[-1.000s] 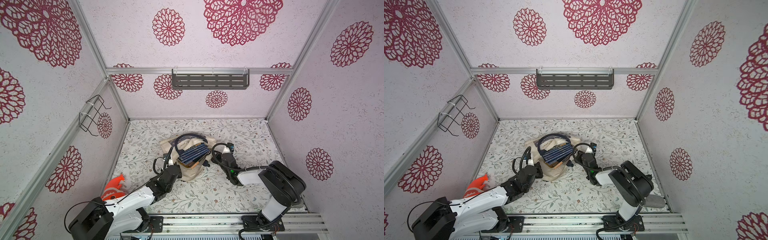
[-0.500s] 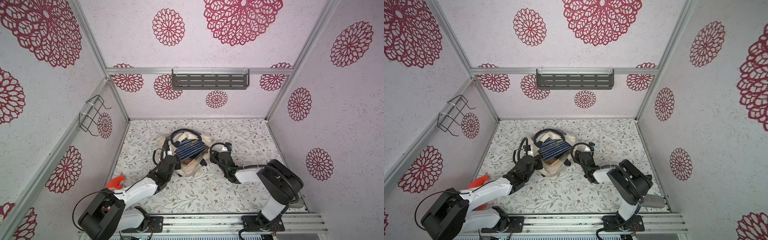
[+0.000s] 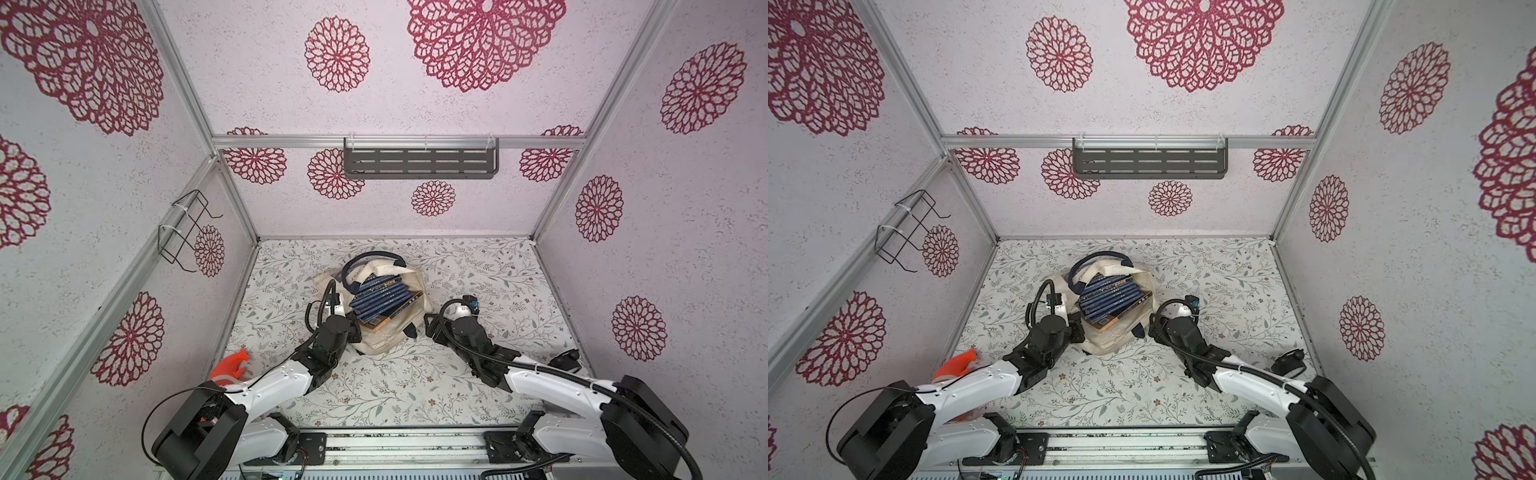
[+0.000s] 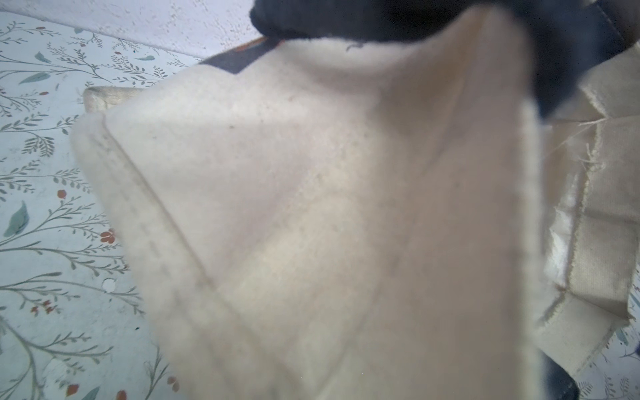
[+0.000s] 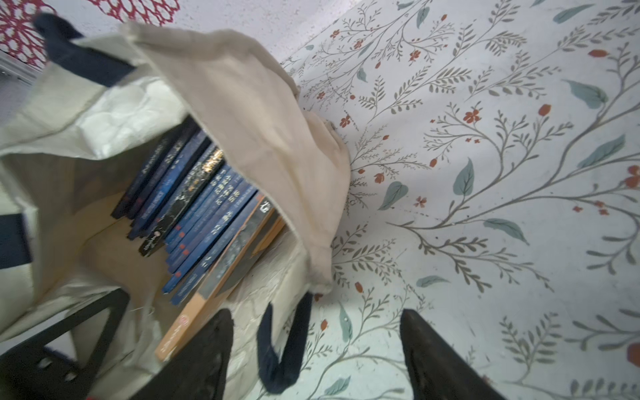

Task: Take out the books from the canvas bag
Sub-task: Adjust the canvas bag at the center of the board, then pick up the book from the canvas bag.

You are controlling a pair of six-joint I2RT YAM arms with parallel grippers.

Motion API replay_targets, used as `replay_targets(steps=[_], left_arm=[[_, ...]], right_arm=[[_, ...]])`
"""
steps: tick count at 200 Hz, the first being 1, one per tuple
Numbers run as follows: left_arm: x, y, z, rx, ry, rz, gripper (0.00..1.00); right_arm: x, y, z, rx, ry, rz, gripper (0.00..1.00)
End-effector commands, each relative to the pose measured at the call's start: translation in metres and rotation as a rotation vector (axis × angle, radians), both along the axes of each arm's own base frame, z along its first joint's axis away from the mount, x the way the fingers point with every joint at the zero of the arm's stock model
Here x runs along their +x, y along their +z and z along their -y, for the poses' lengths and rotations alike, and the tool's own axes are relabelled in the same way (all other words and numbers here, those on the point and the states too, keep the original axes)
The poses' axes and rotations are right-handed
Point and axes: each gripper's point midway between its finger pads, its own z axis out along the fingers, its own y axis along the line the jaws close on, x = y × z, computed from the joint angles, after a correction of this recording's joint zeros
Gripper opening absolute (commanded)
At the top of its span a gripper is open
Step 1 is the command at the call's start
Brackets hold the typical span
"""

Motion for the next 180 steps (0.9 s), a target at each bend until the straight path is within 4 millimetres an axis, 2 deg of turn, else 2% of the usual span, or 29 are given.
replay_targets(steps=[1,31,63,85,136,180], left_arm=[[-0.005,0.012,0.02,-0.006,-0.082,0.025,0.0],[-0.006,0.013,0.02,0.023,-0.08,0.035,0.0],[-0.007,0.015,0.015,0.069,-0.056,0.045,0.0],[-0.009,0.019,0.013,0.065,-0.05,0.059,0.0],[-0.01,0.021,0.01,0.082,-0.039,0.07,0.0],[-0.009,0.022,0.011,0.082,-0.039,0.071,0.0]], right_arm=[[-0.006,0.023,-0.004,0.054,-0.023,-0.005,0.75],[-0.002,0.042,-0.039,0.121,0.047,0.001,0.72],[0.011,0.043,-0.075,0.127,0.117,-0.032,0.65],[0.017,0.035,-0.092,0.134,0.138,-0.067,0.61],[0.032,0.016,-0.114,0.115,0.14,-0.114,0.54],[0.037,-0.02,-0.116,0.079,0.108,-0.18,0.48]])
